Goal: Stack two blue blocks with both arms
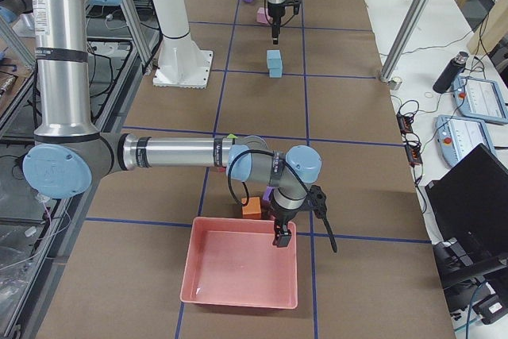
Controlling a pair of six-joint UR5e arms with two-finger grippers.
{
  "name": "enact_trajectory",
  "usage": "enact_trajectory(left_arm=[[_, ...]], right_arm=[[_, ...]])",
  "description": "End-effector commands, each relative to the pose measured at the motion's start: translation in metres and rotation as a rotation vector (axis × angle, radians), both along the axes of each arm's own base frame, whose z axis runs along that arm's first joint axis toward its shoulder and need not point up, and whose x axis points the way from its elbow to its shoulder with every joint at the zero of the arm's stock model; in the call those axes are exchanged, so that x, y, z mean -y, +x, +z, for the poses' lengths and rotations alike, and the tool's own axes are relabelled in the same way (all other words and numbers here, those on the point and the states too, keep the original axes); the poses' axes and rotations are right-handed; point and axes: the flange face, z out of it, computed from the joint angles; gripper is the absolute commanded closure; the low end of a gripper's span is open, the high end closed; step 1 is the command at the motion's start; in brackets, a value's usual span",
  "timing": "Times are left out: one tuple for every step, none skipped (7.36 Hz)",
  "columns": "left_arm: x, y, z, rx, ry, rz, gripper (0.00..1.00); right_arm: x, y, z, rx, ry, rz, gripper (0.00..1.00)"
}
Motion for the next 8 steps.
enact_trajectory(left_arm=[[0.018, -0.077, 0.033, 0.034, 0.069, 0.023, 0.02], [0.037, -0.125, 0.071, 0.052, 0.092, 0.051, 0.02], [0.063, -0.174, 0.109, 0.072, 0.114, 0.08, 0.02], [0.083, -0.225, 0.161, 0.109, 0.113, 0.099, 0.02], [0.101, -0.293, 0.223, 0.143, 0.129, 0.138, 0.02], [0.108, -0.359, 0.287, 0.154, 0.118, 0.165, 0.02], [0.104, -0.41, 0.345, 0.164, 0.055, 0.139, 0.02], [0.08, -0.451, 0.401, 0.175, -0.006, 0.089, 0.02]], right_arm=[[0.0, 0.0, 0.001, 0.0, -0.001, 0.0, 0.0], [-0.001, 0.001, 0.002, -0.001, -0.004, 0.001, 0.0], [-0.001, 0.001, 0.003, -0.001, -0.008, 0.001, 0.0], [-0.001, 0.001, 0.003, -0.001, -0.008, 0.001, 0.0], [-0.001, 0.001, 0.003, -0.001, -0.006, 0.001, 0.0], [0.0, 0.001, 0.001, 0.0, 0.0, 0.001, 0.0], [-0.001, 0.005, -0.001, 0.021, 0.001, 0.016, 0.0], [-0.004, 0.014, -0.002, 0.074, -0.002, 0.05, 0.0]])
